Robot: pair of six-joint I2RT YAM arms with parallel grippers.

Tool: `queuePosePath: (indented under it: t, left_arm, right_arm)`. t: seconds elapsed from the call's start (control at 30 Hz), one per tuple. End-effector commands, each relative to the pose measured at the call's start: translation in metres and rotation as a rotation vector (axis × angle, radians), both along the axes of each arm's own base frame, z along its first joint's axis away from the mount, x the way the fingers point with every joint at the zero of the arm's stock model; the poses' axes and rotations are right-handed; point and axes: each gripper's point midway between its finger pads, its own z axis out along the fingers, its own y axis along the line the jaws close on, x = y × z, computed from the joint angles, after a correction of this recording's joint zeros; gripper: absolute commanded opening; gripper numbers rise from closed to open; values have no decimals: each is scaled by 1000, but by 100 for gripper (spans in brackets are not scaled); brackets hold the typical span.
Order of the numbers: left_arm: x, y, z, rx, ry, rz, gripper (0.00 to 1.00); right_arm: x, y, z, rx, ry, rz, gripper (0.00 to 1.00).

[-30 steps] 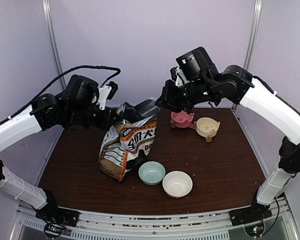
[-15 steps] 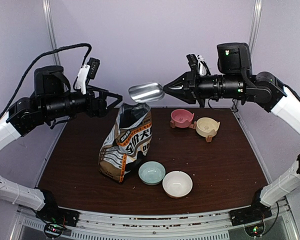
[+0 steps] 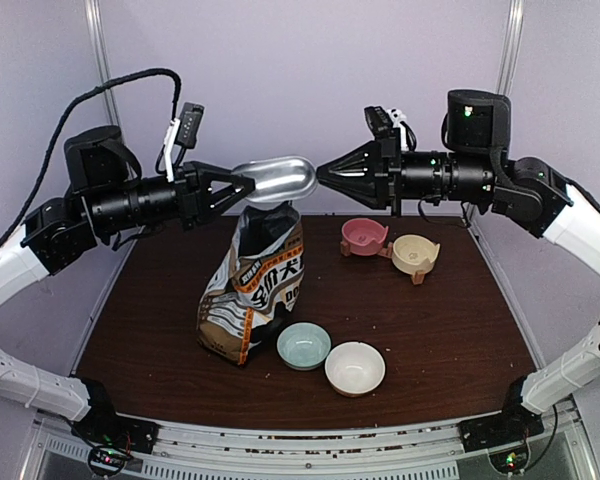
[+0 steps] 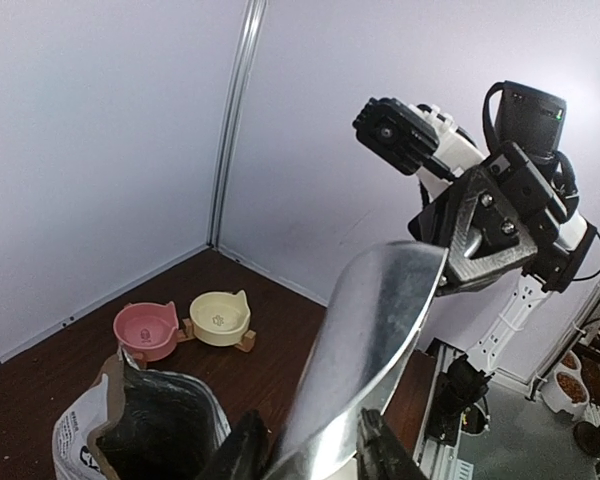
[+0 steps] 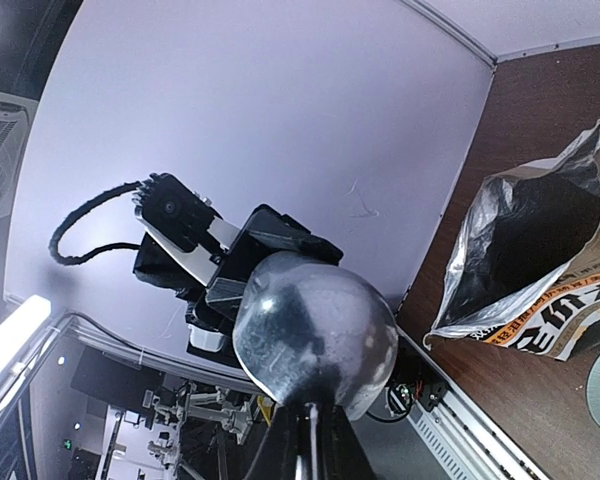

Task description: Serve the pet food

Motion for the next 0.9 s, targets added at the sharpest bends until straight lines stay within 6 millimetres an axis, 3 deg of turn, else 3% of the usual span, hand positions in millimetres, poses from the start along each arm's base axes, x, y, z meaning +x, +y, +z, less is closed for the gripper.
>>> queuePosePath:
  t: [0.0, 0.23, 0.4, 0.57, 0.67, 0.87]
  left_arm:
    - [-6, -6, 13, -65, -22, -57, 28]
    - [-15, -8, 16, -114, -1, -109, 1]
    - [-25, -9, 14, -180, 54, -166, 0]
    - [-22, -7, -6, -167, 217, -135, 0]
    - [-18, -1, -18, -156, 310, -85, 0]
    - [-19, 5, -25, -189, 414, -57, 0]
  right_arm:
    - [-11, -4, 22, 75, -28, 47, 0]
    - [-10, -2, 8, 45, -28, 53, 0]
    - [-14, -3, 5, 55, -127, 91, 2]
    - [-23, -13, 9, 36, -330, 113, 24]
    - [-26, -20, 9, 30, -435, 106, 49]
    - [-32, -20, 6, 71, -533, 125, 71]
